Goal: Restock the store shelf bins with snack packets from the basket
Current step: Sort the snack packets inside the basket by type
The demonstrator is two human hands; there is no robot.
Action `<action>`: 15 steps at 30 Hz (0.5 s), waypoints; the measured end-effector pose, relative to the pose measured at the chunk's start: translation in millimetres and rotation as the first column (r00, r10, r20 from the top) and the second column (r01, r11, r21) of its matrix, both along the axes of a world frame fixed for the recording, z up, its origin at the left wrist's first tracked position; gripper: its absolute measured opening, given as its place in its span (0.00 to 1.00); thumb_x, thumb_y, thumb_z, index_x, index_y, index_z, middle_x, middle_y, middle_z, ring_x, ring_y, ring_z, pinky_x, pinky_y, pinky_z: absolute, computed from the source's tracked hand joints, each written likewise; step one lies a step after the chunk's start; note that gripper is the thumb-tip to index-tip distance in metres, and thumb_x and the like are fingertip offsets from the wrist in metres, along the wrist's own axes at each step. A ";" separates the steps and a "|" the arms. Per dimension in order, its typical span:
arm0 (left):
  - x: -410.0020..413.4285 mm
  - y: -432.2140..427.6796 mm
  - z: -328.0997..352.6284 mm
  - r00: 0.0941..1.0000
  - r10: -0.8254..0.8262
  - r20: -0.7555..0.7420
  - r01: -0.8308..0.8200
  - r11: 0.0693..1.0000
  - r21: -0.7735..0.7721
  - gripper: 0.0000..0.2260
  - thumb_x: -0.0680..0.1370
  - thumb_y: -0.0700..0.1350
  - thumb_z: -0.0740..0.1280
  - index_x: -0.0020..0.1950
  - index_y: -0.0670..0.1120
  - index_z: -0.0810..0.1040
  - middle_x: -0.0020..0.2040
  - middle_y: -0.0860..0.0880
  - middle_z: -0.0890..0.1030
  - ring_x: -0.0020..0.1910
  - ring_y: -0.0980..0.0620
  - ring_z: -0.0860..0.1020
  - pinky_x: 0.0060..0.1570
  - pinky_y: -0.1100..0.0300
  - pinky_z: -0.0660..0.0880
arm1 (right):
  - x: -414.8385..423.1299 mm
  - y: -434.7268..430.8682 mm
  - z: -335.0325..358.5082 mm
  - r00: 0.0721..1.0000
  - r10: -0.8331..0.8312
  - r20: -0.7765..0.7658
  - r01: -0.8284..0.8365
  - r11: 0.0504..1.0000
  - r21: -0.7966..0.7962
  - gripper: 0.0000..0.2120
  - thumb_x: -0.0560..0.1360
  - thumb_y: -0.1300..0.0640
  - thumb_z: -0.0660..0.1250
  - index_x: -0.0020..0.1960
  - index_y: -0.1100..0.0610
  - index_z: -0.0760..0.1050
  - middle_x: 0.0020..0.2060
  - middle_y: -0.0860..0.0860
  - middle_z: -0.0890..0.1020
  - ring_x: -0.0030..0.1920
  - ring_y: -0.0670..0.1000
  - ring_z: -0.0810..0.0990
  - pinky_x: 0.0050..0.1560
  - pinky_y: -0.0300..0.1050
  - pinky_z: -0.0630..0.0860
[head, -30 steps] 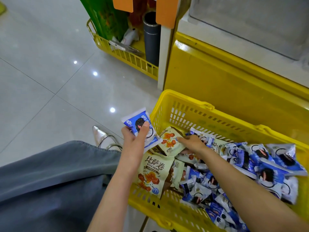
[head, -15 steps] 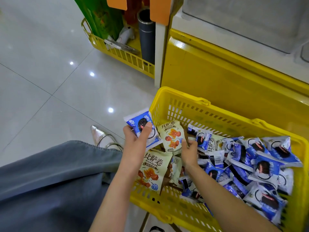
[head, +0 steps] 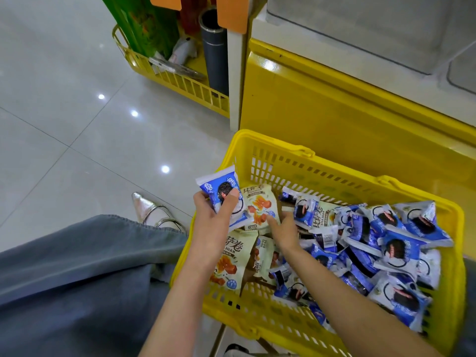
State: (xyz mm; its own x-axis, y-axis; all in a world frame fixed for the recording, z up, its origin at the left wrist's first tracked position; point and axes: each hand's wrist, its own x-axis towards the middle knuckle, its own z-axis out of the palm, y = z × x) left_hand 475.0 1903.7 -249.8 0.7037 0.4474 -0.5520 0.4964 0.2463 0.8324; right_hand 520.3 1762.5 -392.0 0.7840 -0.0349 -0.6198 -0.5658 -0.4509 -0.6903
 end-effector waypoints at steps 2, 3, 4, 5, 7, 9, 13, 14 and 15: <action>-2.4 0.3 -1.5 1.000 -0.023 -0.006 0.023 1.000 0.002 0.10 0.75 0.50 0.66 0.54 0.51 0.69 0.48 0.53 0.80 0.43 0.60 0.80 0.37 0.70 0.74 | 8.6 -0.6 -7.4 0.994 0.017 -0.108 -0.024 0.998 -0.065 0.20 0.78 0.56 0.64 0.65 0.65 0.65 0.58 0.58 0.77 0.59 0.58 0.75 0.53 0.45 0.72; -3.1 0.4 -2.2 0.999 -0.035 -0.005 0.035 0.999 0.000 0.09 0.75 0.49 0.67 0.52 0.53 0.69 0.48 0.53 0.80 0.42 0.60 0.81 0.37 0.69 0.75 | 12.6 -3.4 -9.6 0.991 0.054 -0.121 -0.064 0.995 -0.079 0.20 0.78 0.56 0.64 0.65 0.65 0.65 0.60 0.60 0.76 0.60 0.59 0.75 0.55 0.48 0.72; -3.2 0.3 -3.1 0.999 -0.051 0.001 0.051 0.999 -0.003 0.09 0.75 0.49 0.68 0.50 0.54 0.69 0.47 0.54 0.80 0.40 0.62 0.81 0.34 0.71 0.75 | 15.7 -5.3 -10.0 0.985 0.114 -0.126 -0.127 0.987 -0.102 0.20 0.78 0.55 0.64 0.64 0.65 0.66 0.60 0.61 0.77 0.59 0.59 0.76 0.56 0.50 0.73; -3.1 -0.5 -4.0 0.997 -0.075 0.005 0.075 0.997 -0.001 0.09 0.74 0.49 0.68 0.50 0.54 0.69 0.46 0.55 0.80 0.38 0.65 0.80 0.32 0.73 0.73 | 17.4 -6.4 -7.6 0.972 0.193 -0.133 -0.212 0.967 -0.144 0.19 0.78 0.54 0.64 0.63 0.64 0.67 0.60 0.61 0.77 0.59 0.59 0.76 0.56 0.51 0.73; -3.6 -3.8 -6.4 0.989 -0.149 -0.006 0.149 0.989 0.016 0.12 0.73 0.48 0.69 0.52 0.51 0.69 0.44 0.57 0.78 0.34 0.70 0.78 0.28 0.77 0.70 | 18.7 -8.6 1.9 0.931 0.350 -0.099 -0.364 0.892 -0.270 0.22 0.77 0.51 0.65 0.65 0.63 0.67 0.62 0.60 0.75 0.62 0.59 0.73 0.60 0.53 0.72; -4.9 -7.9 -9.7 0.970 -0.241 -0.032 0.242 0.969 0.040 0.13 0.73 0.48 0.71 0.51 0.52 0.68 0.42 0.60 0.77 0.34 0.72 0.77 0.27 0.77 0.69 | 19.0 -13.5 20.6 0.924 0.376 0.065 -0.344 0.894 -0.287 0.24 0.78 0.50 0.63 0.68 0.62 0.65 0.64 0.58 0.72 0.62 0.56 0.72 0.61 0.52 0.72; -9.1 -20.6 -18.9 0.900 -0.427 -0.085 0.433 0.899 0.073 0.15 0.71 0.51 0.72 0.48 0.57 0.66 0.44 0.63 0.77 0.37 0.73 0.76 0.31 0.76 0.70 | 15.7 -29.0 85.2 0.946 0.300 0.126 -0.324 0.907 0.268 0.16 0.80 0.48 0.51 0.59 0.54 0.72 0.48 0.48 0.79 0.41 0.39 0.80 0.38 0.31 0.75; -10.6 -25.6 -19.9 0.880 -0.465 -0.092 0.472 0.878 0.080 0.16 0.71 0.51 0.72 0.49 0.57 0.66 0.45 0.62 0.77 0.37 0.73 0.76 0.31 0.76 0.70 | 12.5 -32.3 99.8 0.922 0.375 0.100 -0.386 0.856 0.344 0.15 0.80 0.48 0.51 0.58 0.51 0.72 0.46 0.45 0.78 0.39 0.36 0.80 0.37 0.30 0.75; -12.3 -31.0 -20.7 0.861 -0.501 -0.084 0.507 0.857 0.088 0.18 0.70 0.50 0.73 0.51 0.57 0.65 0.46 0.62 0.77 0.38 0.74 0.75 0.32 0.77 0.70 | 9.0 -35.0 110.3 0.892 0.442 0.096 -0.443 0.814 0.376 0.13 0.80 0.49 0.53 0.58 0.50 0.72 0.46 0.43 0.77 0.40 0.34 0.79 0.38 0.29 0.75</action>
State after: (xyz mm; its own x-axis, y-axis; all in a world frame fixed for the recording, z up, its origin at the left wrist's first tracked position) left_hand 462.8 1872.6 -270.5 0.8178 0.0963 -0.5673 0.5755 -0.1364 0.8064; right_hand 529.3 1727.5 -281.7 0.6602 0.5523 -0.5090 -0.3656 -0.3556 -0.8602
